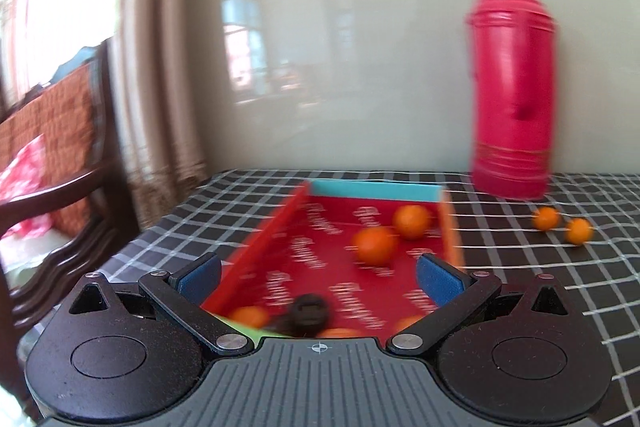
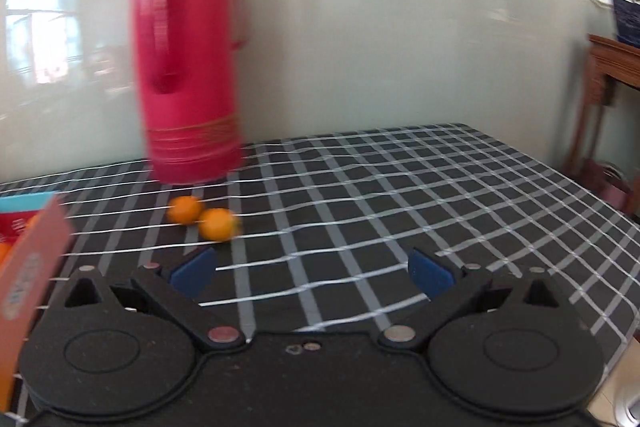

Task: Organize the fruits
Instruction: 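Reach the left tool to a tangerine beside the thermos and close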

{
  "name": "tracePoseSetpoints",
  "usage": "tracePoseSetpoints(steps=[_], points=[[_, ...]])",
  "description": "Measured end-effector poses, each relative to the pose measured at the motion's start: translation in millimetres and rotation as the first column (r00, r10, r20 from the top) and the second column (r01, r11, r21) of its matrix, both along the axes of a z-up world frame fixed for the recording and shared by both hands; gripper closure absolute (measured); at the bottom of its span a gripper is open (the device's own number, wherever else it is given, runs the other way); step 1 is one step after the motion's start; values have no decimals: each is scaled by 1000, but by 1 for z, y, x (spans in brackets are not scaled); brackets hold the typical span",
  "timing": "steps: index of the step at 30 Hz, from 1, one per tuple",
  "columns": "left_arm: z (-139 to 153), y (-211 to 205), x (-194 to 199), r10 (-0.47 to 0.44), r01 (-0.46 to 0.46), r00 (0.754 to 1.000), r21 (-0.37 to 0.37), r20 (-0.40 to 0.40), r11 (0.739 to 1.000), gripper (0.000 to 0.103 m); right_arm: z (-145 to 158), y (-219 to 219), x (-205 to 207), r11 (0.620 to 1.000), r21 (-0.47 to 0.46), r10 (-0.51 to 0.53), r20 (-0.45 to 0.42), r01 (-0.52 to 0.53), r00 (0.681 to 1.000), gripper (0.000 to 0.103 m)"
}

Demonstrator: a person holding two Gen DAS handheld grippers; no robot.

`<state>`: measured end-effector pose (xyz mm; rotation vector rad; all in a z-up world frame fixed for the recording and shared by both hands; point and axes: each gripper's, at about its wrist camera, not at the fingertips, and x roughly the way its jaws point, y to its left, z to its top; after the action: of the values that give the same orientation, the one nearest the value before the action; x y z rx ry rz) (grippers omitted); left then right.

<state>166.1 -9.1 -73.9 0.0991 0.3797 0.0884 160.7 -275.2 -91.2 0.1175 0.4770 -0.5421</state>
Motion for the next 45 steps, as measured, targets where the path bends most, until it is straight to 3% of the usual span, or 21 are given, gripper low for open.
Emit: tracePoseSetpoints(steps=[7,16,22,25,34,36,39,42,45], points=[[2,-62,9,-160,160,987,-4,-24,987,0,-1,-37,-19,994,-25,-104,-15,104,994,6],[-5,-150,49,-267,267,961,-9,-72,964,1,-1,-72,-48,960,-74,-269,25,270,963,6],[-20,-196,81,-283,285,952,-1,-117,959,2,0,-88,-60,946,-91,-309,43,311,950,6],[-26,-210,95,-289,290,946,-15,-148,957,14,0,-94,-62,941,-100,-321,46,324,946,6],[-43,-237,121,-298,294,931,-52,-209,954,19,0,-100,-63,954,-72,-289,37,291,957,6],[-47,-242,124,-304,300,927,-52,-218,952,25,-1,-100,-62,955,-66,-287,32,288,957,6],[-52,-247,131,-312,306,917,-65,-248,950,44,-2,-100,-60,957,-56,-283,23,284,959,6],[-53,-248,131,-312,305,918,-69,-245,950,49,-2,-100,-59,960,-47,-276,18,277,961,6],[-52,-250,128,-334,327,911,-69,-241,943,65,-2,-100,-59,961,-43,-273,20,274,962,6]])
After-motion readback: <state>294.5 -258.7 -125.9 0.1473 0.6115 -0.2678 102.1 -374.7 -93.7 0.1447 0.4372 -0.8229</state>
